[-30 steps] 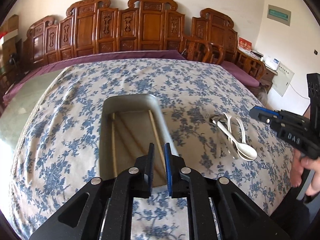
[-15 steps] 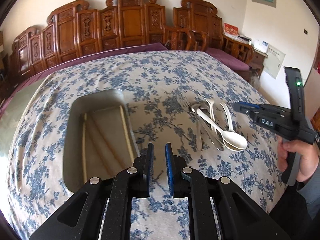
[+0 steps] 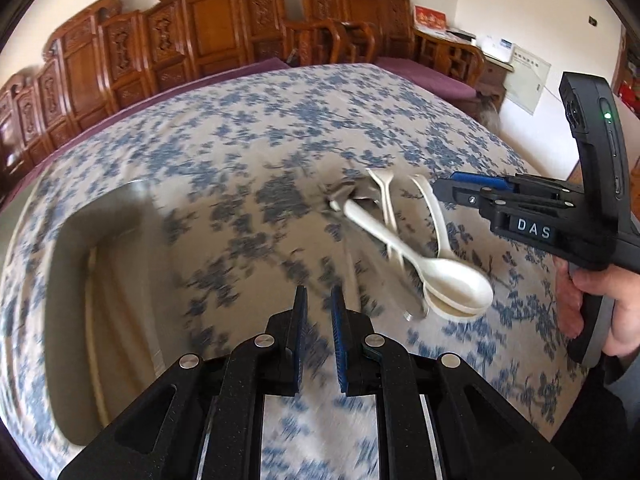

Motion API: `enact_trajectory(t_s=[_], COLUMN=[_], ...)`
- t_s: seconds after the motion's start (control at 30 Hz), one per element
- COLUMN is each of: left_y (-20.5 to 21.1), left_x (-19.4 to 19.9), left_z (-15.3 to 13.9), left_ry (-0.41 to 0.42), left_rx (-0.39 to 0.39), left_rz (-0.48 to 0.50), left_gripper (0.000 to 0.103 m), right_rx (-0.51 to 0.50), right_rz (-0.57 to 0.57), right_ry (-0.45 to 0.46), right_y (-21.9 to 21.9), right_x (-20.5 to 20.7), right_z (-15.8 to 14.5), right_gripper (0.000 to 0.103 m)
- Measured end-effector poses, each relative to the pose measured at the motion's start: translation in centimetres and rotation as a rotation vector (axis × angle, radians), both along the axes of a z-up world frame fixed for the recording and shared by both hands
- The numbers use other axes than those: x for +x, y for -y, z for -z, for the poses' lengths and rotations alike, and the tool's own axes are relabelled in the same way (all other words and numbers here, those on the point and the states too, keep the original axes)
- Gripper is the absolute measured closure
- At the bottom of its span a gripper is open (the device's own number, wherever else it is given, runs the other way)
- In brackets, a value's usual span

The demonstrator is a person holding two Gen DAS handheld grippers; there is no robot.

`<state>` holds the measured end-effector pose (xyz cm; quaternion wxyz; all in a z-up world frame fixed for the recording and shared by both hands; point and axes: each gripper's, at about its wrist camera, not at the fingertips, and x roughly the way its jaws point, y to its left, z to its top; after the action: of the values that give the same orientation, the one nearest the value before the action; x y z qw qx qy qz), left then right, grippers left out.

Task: Organize utensils
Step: 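Move both open tools back toward the forks and spoons, then grasp a metal spoon with the left tool while the right tool grasps a white plastic spoon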

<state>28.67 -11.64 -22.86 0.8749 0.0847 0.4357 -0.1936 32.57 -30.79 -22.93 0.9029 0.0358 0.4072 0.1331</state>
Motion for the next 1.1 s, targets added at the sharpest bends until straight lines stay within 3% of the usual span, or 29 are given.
enact_trajectory(t_s=[0.4,0.63,0.7,1.1], left_y=[2.9,3.6,3.6,0.9], left_x=[4.5,6.0,6.3,2.3], left_z=[3.1,3.3,3.3,-0.7], left_ry=[-0.099,-0.093,-0.093,-0.006], left_rx=[-0.034,-0.003,0.003,-0.045], left_rz=[0.035,0.012,0.006,-0.012], left_gripper=[0.092,0.093,0.098,0.099], right_rx=[0.017,0.026,0.027,0.051], right_rz=[-0.001,-0.011,-0.017,-0.1], right_ry=[0.005,0.011,0.012,0.001], right_y=[0.5,0.0,-0.1,-2.8], right_x=[0.4,0.4,0.3,-0.2], right_z=[0.1,-0.1,-0.2,-0.4], right_gripper=[0.071,0.071,0.071,0.071])
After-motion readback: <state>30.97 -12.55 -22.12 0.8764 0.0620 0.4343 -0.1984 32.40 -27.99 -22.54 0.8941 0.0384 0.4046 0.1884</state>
